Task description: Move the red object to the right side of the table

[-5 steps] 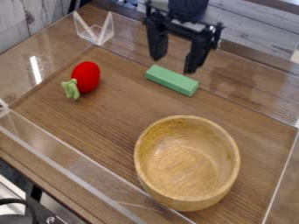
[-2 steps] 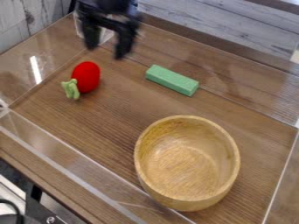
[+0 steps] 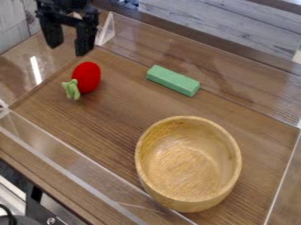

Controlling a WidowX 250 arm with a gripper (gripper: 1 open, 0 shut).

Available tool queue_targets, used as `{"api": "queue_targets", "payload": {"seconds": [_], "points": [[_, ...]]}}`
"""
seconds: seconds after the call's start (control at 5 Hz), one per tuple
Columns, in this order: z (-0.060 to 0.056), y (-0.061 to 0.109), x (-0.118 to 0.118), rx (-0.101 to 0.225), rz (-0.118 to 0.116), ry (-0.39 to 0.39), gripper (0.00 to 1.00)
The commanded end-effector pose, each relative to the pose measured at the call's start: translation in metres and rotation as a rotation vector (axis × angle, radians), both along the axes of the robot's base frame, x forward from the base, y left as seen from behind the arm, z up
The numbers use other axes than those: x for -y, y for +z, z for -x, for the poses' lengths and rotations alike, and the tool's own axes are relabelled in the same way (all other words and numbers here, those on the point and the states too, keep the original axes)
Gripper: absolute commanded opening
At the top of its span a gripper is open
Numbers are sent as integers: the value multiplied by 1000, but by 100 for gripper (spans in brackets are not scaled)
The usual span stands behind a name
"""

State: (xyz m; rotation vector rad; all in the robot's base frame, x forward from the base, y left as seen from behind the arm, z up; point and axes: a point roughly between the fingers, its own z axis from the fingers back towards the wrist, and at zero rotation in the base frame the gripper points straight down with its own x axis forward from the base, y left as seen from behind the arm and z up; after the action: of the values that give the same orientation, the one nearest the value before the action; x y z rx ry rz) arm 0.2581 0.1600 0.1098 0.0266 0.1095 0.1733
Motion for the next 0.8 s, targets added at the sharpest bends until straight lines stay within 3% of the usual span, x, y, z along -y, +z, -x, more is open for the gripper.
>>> {"api": "queue_targets", "payload": {"seconds": [0.0,0.2,0.6], "points": [[-3,-4,-6,28,-23,-1,100],[-6,-16,-8,39,-21,2,100],[-9,-21,2,60,-31,-74,100]]}}
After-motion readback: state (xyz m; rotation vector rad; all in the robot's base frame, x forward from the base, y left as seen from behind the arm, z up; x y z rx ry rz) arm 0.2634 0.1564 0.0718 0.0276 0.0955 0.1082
